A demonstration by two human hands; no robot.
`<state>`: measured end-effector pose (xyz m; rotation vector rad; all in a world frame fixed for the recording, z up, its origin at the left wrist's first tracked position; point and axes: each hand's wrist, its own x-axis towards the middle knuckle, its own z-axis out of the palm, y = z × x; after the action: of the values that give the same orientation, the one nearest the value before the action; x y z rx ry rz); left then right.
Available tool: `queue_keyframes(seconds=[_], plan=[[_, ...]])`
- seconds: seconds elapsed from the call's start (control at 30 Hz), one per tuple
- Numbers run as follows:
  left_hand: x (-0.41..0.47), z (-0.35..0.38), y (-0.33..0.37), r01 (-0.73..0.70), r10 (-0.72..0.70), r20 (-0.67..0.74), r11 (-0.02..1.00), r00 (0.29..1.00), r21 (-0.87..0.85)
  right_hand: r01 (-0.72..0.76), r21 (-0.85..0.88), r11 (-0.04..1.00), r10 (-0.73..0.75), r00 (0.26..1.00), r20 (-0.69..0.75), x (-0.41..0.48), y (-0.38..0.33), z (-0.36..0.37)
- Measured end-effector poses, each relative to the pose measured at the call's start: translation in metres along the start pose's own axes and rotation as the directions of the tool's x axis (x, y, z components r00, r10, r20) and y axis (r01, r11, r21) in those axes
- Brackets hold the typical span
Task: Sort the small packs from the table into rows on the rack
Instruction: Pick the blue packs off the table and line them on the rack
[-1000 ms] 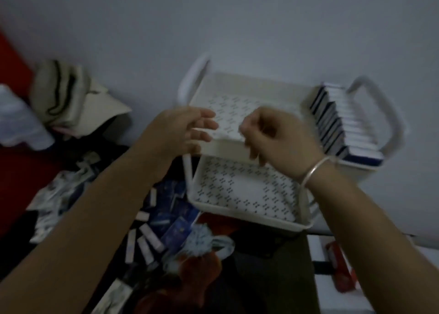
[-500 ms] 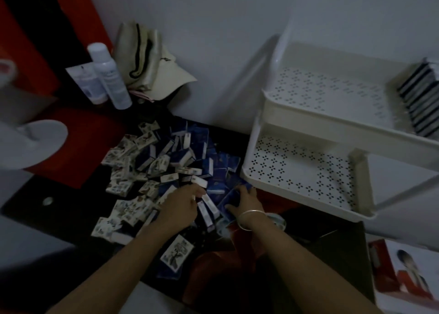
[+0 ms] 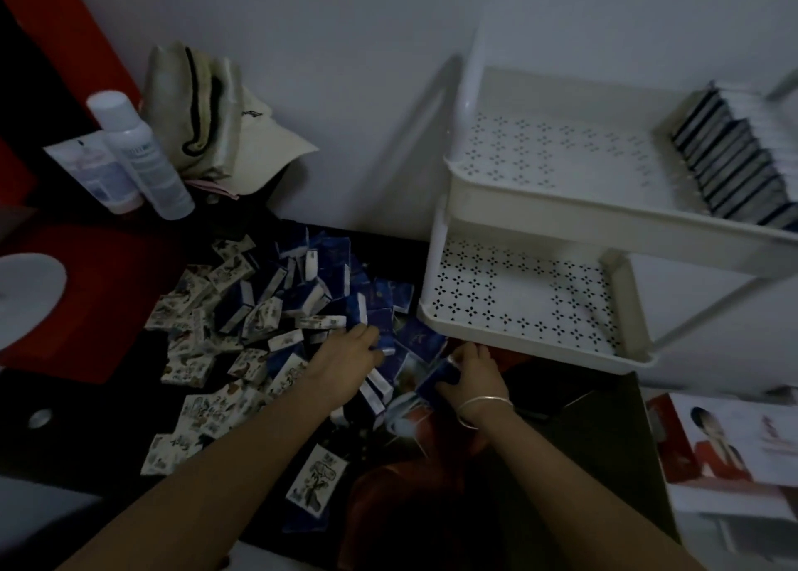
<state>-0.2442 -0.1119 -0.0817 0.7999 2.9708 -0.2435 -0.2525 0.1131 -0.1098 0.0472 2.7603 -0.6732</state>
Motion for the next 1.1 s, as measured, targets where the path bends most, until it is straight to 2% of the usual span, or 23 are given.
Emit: queue_keyframes(seconds=[0.07, 0.13, 0.23, 0.3, 0.37, 0.47, 0.57, 0.63, 0.7, 0.8, 0.9, 0.97, 1.03, 1.1], plan=[[0.003, 0.001, -0.004, -0.028, 0.028, -0.047, 1.000, 0.999, -0.014, -0.020, 0.073, 0.997, 0.017, 0.999, 0.035, -0.005, 0.004, -0.016], [0.003, -0.001, -0.008, -0.020, -0.002, -0.137, 0.987, 0.991, -0.161, 0.012, 0.093, 0.996, -0.014, 1.000, 0.022, -0.014, 0.005, -0.038], [-0.002, -0.025, -0.004, 0.062, -0.200, -0.253, 0.883, 0.946, -0.465, 0.139, 0.046, 0.989, -0.133, 0.986, -0.103, -0.032, -0.002, -0.083], [-0.003, -0.056, -0.001, 0.092, -0.324, -0.210, 0.712, 0.922, -0.696, 0.195, 0.012, 0.981, -0.188, 0.961, -0.201, -0.045, -0.014, -0.121], [-0.002, -0.095, 0.002, 0.016, -0.385, -0.217, 0.519, 0.897, -0.855, 0.267, 0.110, 0.957, -0.228, 0.933, -0.277, -0.061, -0.028, -0.163], [0.003, -0.156, 0.012, -0.143, -0.406, -0.260, 0.296, 0.876, -0.944, 0.408, 0.238, 0.882, -0.303, 0.875, -0.376, -0.086, -0.047, -0.226], [0.015, -0.207, 0.027, -0.242, -0.462, -0.239, 0.054, 0.854, -0.969, 0.499, 0.356, 0.790, -0.316, 0.829, -0.462, -0.101, -0.054, -0.284], [0.029, -0.235, 0.036, -0.264, -0.487, -0.213, -0.038, 0.847, -0.964, 0.540, 0.408, 0.736, -0.298, 0.799, -0.522, -0.103, -0.051, -0.320], [0.047, -0.257, 0.044, -0.277, -0.492, -0.208, -0.071, 0.845, -0.958, 0.539, 0.439, 0.719, -0.263, 0.795, -0.546, -0.097, -0.043, -0.348], [0.077, -0.280, 0.056, -0.328, -0.492, -0.247, -0.082, 0.835, -0.941, 0.489, 0.435, 0.756, -0.186, 0.798, -0.574, -0.079, -0.025, -0.378], [0.107, -0.291, 0.065, -0.328, -0.465, -0.234, -0.133, 0.854, -0.935, 0.467, 0.176, 0.867, -0.276, 0.742, -0.610, -0.055, -0.003, -0.393], [0.125, -0.294, 0.070, -0.303, -0.454, -0.195, -0.180, 0.870, -0.936, 0.416, -0.003, 0.910, -0.351, 0.764, -0.541, -0.042, 0.009, -0.395], [0.141, -0.295, 0.075, -0.283, -0.484, -0.152, -0.210, 0.862, -0.936, 0.376, -0.028, 0.926, -0.337, 0.793, -0.507, -0.030, 0.018, -0.394], [0.155, -0.291, 0.078, -0.270, -0.537, -0.141, -0.169, 0.832, -0.948, 0.358, -0.048, 0.932, -0.338, 0.819, -0.463, -0.022, 0.024, -0.392]])
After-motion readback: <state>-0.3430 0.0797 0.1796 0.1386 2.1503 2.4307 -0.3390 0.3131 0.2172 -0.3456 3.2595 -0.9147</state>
